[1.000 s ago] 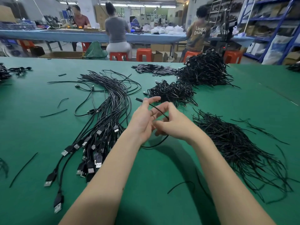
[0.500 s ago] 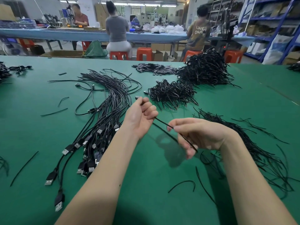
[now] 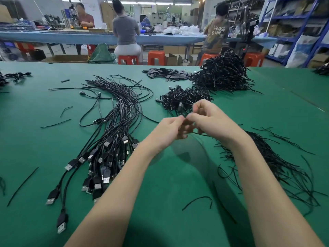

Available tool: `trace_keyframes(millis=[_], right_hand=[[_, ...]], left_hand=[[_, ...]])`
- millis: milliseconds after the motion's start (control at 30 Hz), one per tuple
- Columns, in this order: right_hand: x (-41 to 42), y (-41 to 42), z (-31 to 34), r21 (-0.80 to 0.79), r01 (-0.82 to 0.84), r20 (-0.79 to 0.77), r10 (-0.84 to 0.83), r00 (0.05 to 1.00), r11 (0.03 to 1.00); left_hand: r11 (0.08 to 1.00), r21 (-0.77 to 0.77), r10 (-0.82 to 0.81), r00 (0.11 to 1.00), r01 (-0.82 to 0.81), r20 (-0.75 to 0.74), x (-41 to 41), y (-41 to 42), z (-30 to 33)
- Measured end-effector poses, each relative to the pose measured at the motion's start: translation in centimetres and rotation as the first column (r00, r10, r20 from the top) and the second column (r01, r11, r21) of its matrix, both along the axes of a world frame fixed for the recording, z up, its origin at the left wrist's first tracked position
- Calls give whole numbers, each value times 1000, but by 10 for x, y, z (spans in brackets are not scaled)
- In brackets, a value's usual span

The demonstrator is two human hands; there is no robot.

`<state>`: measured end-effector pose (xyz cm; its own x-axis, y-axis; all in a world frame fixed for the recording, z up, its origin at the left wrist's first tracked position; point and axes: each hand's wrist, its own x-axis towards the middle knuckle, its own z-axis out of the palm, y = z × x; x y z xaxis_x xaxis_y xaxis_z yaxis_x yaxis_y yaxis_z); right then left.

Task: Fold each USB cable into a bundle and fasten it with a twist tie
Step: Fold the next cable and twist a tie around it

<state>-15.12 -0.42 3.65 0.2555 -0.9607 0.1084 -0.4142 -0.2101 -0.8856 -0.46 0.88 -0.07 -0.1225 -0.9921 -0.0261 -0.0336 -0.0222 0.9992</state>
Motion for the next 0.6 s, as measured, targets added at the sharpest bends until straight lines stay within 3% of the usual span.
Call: trace_keyframes(millis=[100,167,233,300,400,467,500,600], right_hand=[[8,14,5,135,-269,161,247,956,954],[6,20,2,266,-458,198,417,887,848],[0,21,-3,350,-516,118,510,852,782],[-5,18,-9,378,-477,4,514,858,794],[-6,6,-21,323,-306,-158,369,916,896],[-7,-2,-31,97,-129,-407,158,900,987],[-9,-4,-36,-35,-58,-460,35,887,998],[-15,-8,-44,-292,60,-352,-165,921,954]], left_hand=[[995,-29,90,983,-96,-160,6,-5,-2],[998,15,62,911,-61,-407,14,-5,0],[1000,13,-2,767,13,-641,23,-4,3],[996,-15,-69,696,83,-714,28,0,7],[983,-25,-154,746,182,-648,27,7,9],[964,-18,-225,783,264,-579,26,12,12],[952,-13,-263,795,306,-547,26,14,13],[887,24,-406,804,461,-435,33,19,16]])
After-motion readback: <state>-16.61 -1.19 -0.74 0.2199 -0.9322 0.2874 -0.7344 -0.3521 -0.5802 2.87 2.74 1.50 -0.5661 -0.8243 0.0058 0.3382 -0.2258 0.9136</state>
